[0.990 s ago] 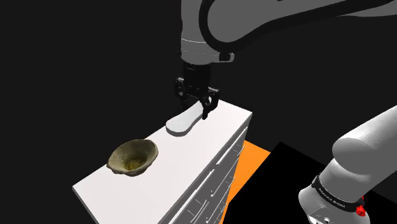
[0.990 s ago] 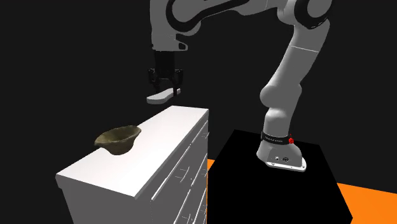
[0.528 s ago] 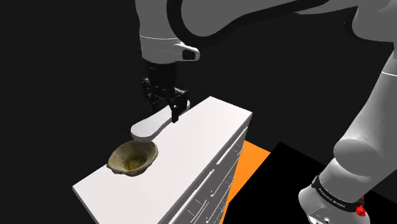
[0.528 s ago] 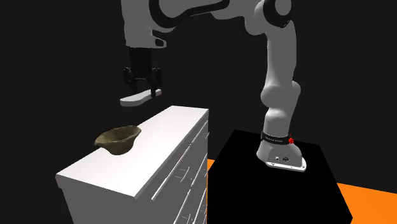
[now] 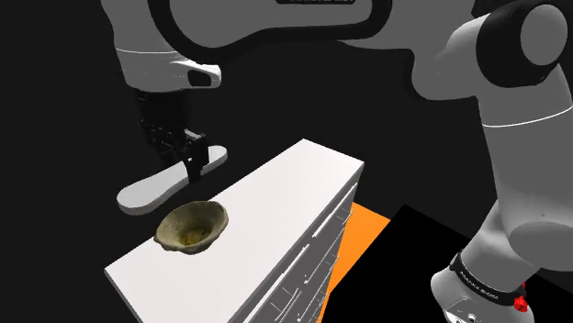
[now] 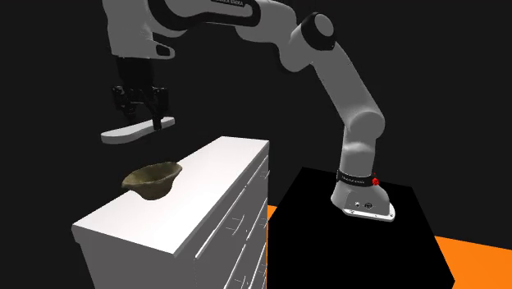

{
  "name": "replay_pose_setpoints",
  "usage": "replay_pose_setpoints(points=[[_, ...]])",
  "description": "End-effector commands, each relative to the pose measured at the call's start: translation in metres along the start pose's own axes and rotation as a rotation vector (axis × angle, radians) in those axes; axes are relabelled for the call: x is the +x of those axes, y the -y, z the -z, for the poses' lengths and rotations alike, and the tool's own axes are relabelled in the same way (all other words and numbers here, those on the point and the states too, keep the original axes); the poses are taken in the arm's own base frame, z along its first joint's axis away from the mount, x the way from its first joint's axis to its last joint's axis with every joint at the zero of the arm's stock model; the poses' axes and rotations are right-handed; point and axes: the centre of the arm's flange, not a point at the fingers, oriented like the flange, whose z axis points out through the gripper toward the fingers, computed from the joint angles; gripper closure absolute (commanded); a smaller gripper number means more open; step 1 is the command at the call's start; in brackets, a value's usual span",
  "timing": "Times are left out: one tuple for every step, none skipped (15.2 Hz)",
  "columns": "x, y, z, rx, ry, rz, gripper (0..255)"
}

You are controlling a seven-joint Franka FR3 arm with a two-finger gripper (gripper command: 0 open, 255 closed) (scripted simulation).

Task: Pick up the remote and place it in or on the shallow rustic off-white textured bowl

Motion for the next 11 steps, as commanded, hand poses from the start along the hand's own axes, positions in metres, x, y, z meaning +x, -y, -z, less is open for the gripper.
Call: replay_pose_setpoints(points=[[-0.015,0.010,-0.009,-0.001,-0.006,-0.003,255],[-0.015,0.010,-0.014,-0.001,-0.006,-0.003,255],[-0.015,0.010,-0.019,-0.001,-0.006,-0.003,255],[-0.015,0.010,-0.025,-0.001,-0.006,-0.003,255],[-0.015,0.010,-0.030,-0.001,-0.006,-0.003,255],[-0.015,0.009,-0.035,-0.001,-0.006,-0.003,255],[-0.015,0.009,-0.041,-0.001,-0.006,-0.003,255],[-0.015,0.009,-0.046,-0.001,-0.006,-0.003,255],[-0.015,0.009,-0.051,-0.001,-0.006,-0.003,255],[-0.015,0.009,-0.056,-0.001,-0.006,-0.003,255],[-0.015,0.009,-0.062,-0.001,-0.006,-0.003,255]])
